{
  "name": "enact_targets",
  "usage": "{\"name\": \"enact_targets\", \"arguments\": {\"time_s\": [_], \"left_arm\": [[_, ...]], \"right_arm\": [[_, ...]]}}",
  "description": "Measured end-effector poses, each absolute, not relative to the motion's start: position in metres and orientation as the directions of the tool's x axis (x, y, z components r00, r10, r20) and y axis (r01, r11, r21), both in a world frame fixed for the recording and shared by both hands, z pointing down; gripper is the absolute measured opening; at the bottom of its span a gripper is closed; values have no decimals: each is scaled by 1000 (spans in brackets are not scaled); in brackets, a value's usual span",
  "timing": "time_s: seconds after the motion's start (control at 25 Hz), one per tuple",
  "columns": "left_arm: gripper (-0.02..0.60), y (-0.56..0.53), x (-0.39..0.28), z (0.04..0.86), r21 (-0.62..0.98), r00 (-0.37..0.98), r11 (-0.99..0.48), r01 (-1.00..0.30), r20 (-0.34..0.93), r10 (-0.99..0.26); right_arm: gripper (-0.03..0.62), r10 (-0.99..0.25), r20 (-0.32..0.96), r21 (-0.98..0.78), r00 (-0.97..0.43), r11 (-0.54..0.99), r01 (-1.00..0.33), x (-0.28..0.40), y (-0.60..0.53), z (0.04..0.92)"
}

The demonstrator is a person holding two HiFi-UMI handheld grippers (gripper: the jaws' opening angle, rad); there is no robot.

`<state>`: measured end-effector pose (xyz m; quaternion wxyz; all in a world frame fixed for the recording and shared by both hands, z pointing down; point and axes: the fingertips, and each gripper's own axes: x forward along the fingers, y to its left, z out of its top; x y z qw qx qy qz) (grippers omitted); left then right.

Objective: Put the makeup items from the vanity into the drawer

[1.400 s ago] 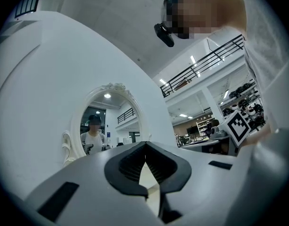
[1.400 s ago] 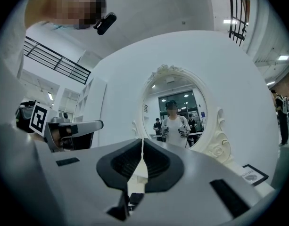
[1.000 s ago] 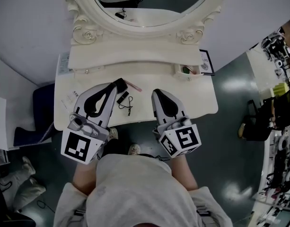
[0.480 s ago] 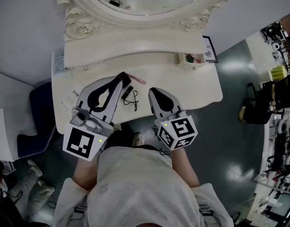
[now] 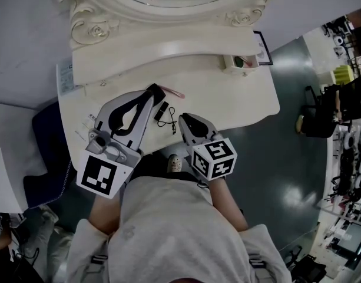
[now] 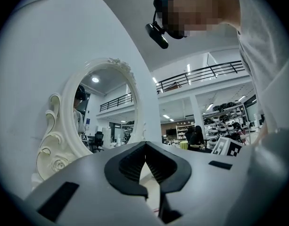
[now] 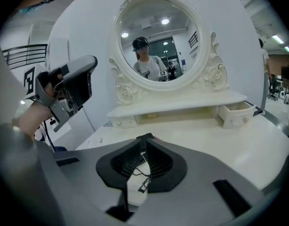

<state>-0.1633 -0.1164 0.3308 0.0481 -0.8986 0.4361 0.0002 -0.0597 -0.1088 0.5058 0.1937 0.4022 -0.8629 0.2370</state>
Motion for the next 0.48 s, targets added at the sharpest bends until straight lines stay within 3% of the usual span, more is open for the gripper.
{"name": "enact_targets", "arguments": {"time_s": [0.24,0.32,0.48], "left_arm": [[14,-131,-163,339,-67,661,-658,-750,-37,-750],[15,-135,-162,342,-63,675,-673,-737,-30,-737],[15,-142,-159,346,-56,699,-697,-715,-27,-715]], "right_arm": [[35,-553,621,-267,-556,517,-813,-62,-98,543],[110,-534,650,-273,-542,502,-821,-62,-94,555],[112,-509,695,-270,-509,471,-840,-61,-86,575]]}}
